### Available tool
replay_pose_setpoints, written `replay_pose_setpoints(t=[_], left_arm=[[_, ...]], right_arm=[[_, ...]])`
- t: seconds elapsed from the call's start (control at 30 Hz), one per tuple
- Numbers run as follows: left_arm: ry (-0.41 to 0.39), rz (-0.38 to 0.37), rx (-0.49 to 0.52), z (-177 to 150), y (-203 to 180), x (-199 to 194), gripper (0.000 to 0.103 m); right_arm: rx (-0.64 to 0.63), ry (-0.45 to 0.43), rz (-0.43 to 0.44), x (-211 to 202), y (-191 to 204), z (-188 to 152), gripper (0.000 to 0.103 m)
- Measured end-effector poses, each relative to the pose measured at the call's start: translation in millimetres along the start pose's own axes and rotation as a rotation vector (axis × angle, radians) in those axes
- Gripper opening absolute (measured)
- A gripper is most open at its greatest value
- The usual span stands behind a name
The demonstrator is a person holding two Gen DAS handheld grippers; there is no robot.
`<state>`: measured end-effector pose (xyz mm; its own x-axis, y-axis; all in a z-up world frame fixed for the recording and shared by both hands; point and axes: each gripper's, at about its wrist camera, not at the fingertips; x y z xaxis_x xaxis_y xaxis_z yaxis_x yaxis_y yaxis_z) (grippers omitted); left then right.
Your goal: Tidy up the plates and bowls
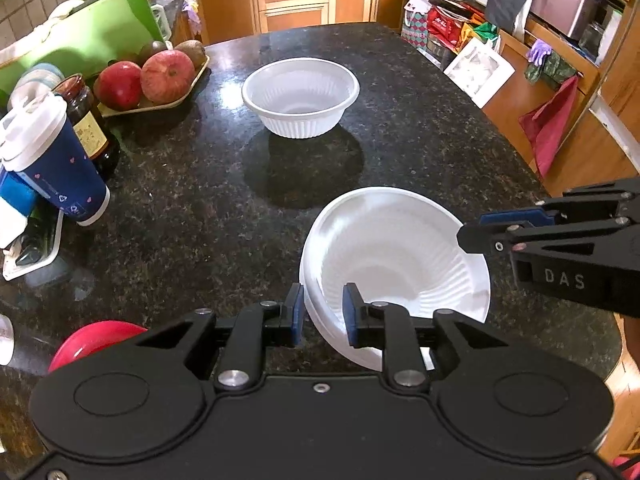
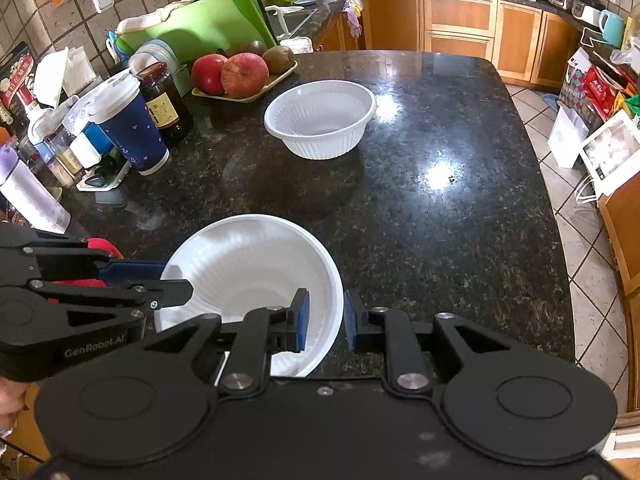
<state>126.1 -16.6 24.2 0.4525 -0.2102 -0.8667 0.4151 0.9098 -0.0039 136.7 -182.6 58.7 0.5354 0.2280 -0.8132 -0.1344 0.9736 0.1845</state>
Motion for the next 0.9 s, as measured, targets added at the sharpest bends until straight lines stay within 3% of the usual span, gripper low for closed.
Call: replay_pose_setpoints(t=[0.4,0.9], left_arm=[[-0.026,-0.041,0.015,-2.6,6.9,-11.0,0.031],[-0.066,0.006,-0.027,7.4,22.7,-15.8,0.031]], right_arm=[[0.012,0.001,-0.010,4.9,-3.0,0.9,0.021],[0.009,-0.013,-0.001,1.2,-2.0,2.4,0.021]])
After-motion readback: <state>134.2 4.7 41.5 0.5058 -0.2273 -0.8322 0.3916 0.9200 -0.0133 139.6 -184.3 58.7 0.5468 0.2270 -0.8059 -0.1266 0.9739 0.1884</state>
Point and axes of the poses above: each gripper's, at about its wrist camera, not at the fingertips, and x roughly the way its jaws point, y to its left, z to its top, and after that the axes turned 1 degree about -x, right-handed
